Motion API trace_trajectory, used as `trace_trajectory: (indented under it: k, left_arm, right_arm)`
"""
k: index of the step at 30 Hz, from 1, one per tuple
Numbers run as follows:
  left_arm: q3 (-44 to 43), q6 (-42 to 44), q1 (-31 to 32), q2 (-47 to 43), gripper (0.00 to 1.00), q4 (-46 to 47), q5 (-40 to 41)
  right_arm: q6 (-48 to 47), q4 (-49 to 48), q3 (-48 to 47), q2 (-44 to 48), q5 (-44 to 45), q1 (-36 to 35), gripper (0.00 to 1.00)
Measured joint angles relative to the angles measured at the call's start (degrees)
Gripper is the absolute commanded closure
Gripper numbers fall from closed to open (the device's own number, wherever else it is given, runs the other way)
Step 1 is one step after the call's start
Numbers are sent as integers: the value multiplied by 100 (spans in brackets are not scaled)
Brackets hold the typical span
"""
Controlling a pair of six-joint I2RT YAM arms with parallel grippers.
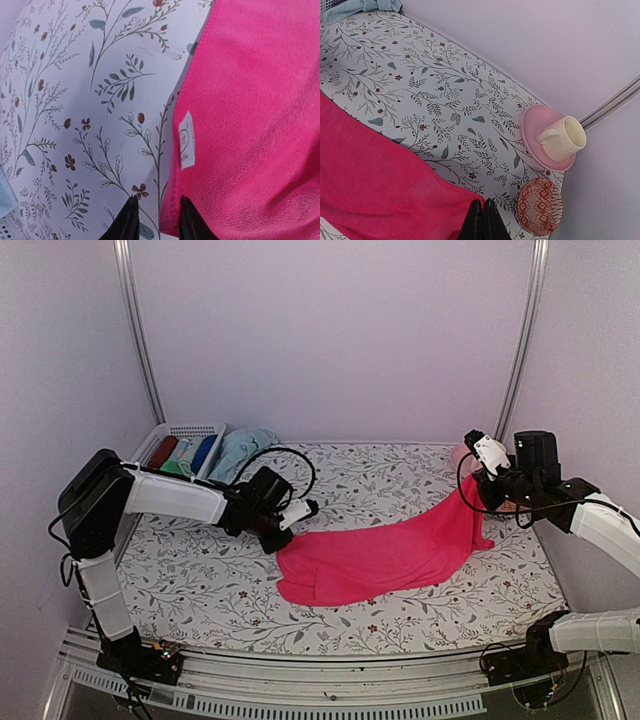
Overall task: Roll the towels
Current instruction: Flatten out the towel at the center of the board.
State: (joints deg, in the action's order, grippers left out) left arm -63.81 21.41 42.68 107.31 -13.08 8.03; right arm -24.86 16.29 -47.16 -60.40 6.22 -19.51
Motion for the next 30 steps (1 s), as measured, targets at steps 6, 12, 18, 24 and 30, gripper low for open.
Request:
trace_trajectory:
  k: [6,12,18,24,30]
  left_arm:
    - [-2,-11,-11,31,86,-11,-59]
    - [-4,-50,-17,42,100,-13,-153]
    - [-7,-125,-15,28,100,-13,-136]
    - [-7,-487,22,-568,100,-55,315]
    - [-2,-743,162,-2002,100,83,1213]
  right_arm:
    - [0,0,0,0,2,0,98]
    - [0,0,0,0,0,-2,98]
    - [0,0,0,-7,0,-7,98]
    - [-22,66,-57,-59,0,-7,98]
    - [-149,461,-739,-251,-90,4,98]
